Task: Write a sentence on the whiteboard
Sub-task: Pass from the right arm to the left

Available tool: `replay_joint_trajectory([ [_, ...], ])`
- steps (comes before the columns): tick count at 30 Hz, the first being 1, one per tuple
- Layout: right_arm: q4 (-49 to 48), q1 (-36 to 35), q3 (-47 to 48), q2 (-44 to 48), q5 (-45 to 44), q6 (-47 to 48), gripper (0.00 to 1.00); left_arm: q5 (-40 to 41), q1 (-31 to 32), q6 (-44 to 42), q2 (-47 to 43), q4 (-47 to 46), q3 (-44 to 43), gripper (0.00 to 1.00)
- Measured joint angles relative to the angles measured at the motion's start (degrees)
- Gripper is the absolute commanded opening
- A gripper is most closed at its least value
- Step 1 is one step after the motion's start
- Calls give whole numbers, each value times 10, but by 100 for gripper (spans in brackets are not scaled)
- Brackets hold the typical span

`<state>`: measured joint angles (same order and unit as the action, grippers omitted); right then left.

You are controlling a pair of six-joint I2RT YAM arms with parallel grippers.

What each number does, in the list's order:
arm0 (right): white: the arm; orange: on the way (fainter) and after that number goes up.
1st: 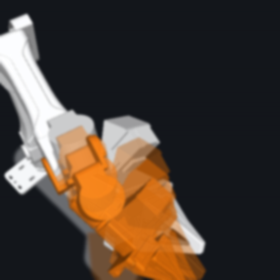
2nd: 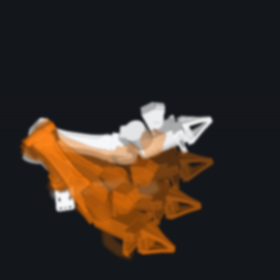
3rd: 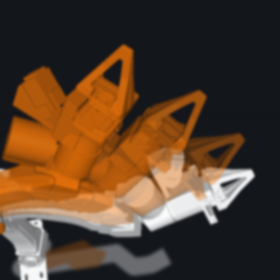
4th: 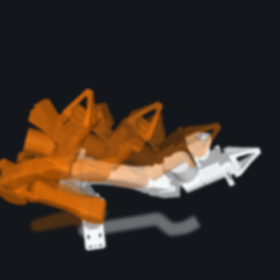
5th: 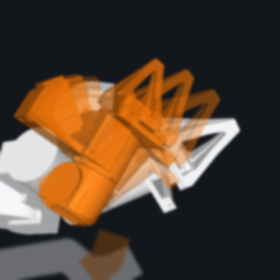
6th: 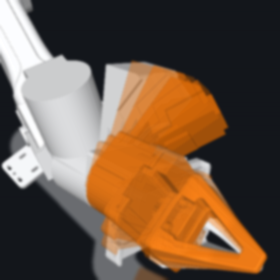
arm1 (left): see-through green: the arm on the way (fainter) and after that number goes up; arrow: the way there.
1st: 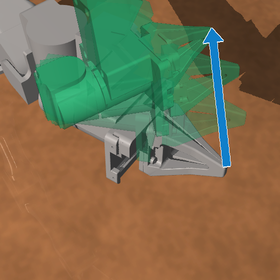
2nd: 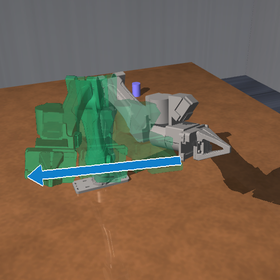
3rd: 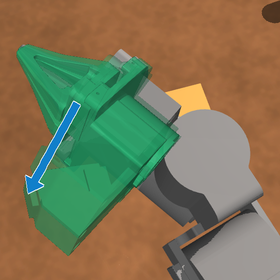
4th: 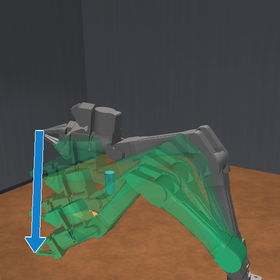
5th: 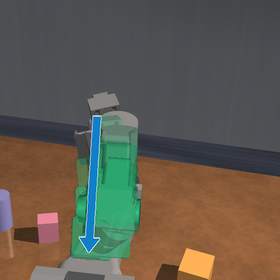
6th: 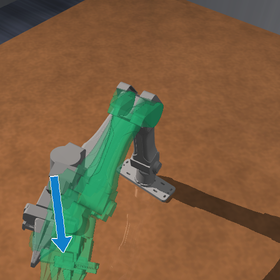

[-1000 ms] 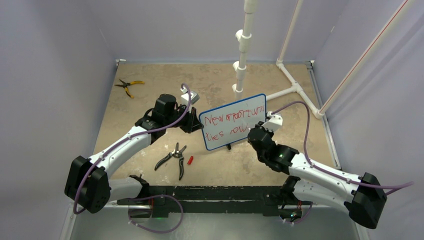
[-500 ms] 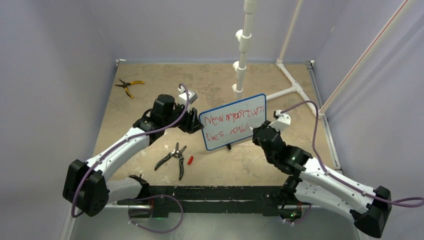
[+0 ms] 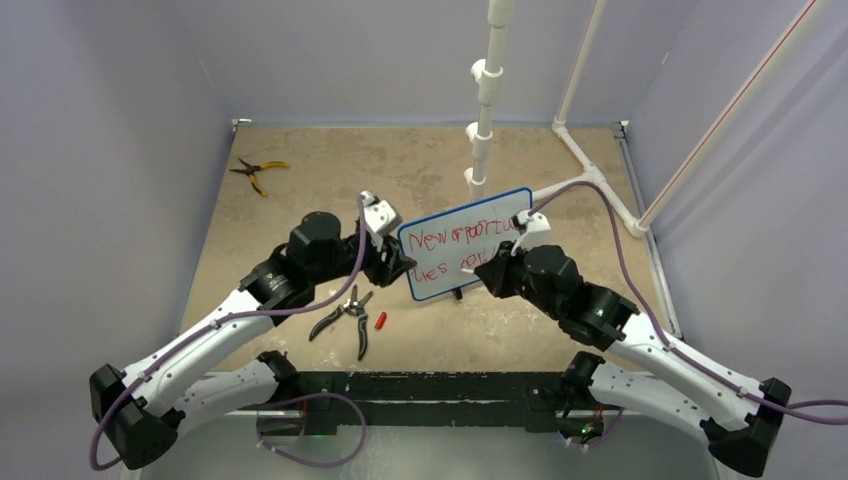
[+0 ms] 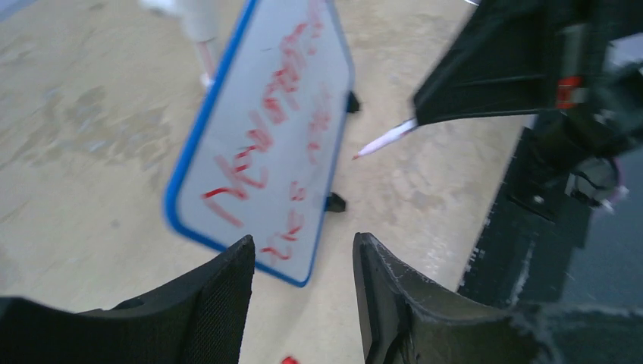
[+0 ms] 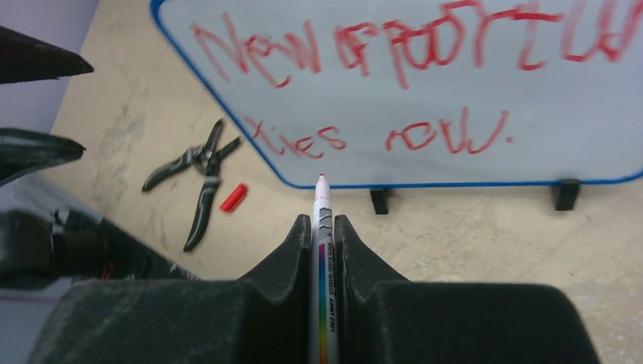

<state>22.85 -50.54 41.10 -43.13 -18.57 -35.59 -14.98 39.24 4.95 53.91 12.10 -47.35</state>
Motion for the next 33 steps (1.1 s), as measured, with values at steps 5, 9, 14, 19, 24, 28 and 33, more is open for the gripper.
replay_joint_trajectory([
  [5,-18,0,19,-57,140,62,0,-23,97,-27,13,26,-29,55],
  [9,-32,0,30,-110,233,89,0,-45,145,-32,38,35,-26,57],
  [14,-38,0,40,-122,308,93,0,-75,169,-39,49,41,-7,59],
  [19,-52,0,70,-122,363,88,0,-76,172,-46,45,44,5,60],
  [24,-75,0,78,-126,412,81,0,-73,172,-46,42,38,5,45],
  [28,-78,0,78,-142,430,79,0,-74,172,-44,36,31,12,29],
  [33,-81,0,78,-138,434,72,0,-80,172,-41,25,30,23,19],
])
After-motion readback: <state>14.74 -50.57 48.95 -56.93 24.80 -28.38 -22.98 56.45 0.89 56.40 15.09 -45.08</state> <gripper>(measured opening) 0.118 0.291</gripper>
